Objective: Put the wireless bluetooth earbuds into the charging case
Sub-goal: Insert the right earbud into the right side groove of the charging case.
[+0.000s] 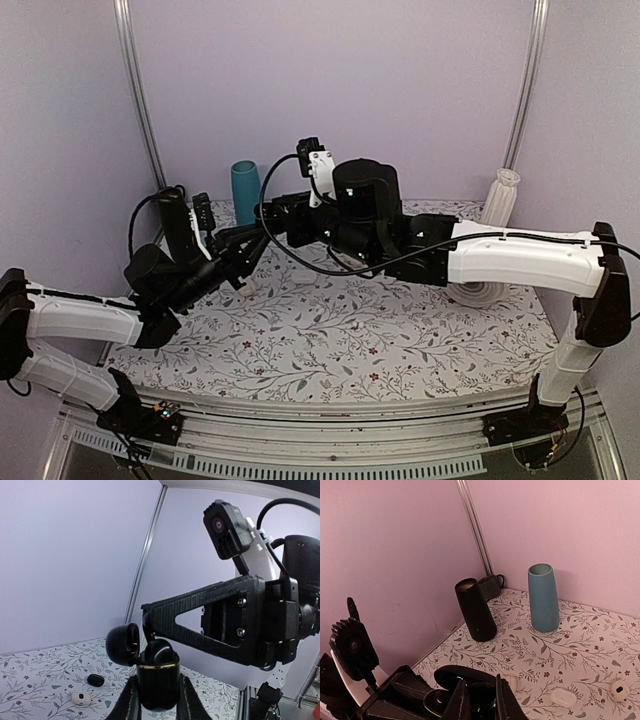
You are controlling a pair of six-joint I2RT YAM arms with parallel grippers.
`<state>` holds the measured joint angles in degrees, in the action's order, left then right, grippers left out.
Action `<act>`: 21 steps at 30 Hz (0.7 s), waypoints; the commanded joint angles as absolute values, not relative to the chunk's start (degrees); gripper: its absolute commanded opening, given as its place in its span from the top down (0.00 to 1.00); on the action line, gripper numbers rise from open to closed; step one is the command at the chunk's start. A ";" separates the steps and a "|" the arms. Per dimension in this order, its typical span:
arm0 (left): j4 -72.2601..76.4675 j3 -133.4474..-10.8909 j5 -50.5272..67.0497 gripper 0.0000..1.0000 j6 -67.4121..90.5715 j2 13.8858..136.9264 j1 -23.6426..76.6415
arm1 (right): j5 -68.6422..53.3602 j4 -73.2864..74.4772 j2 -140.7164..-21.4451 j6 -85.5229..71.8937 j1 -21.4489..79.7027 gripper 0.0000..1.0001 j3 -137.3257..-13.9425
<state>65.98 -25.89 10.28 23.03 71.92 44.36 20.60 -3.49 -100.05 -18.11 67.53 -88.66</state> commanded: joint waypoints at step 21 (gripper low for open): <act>70.29 -27.94 8.17 1.00 21.18 71.98 44.71 | 17.98 0.68 -101.88 -18.54 68.82 0.85 -90.26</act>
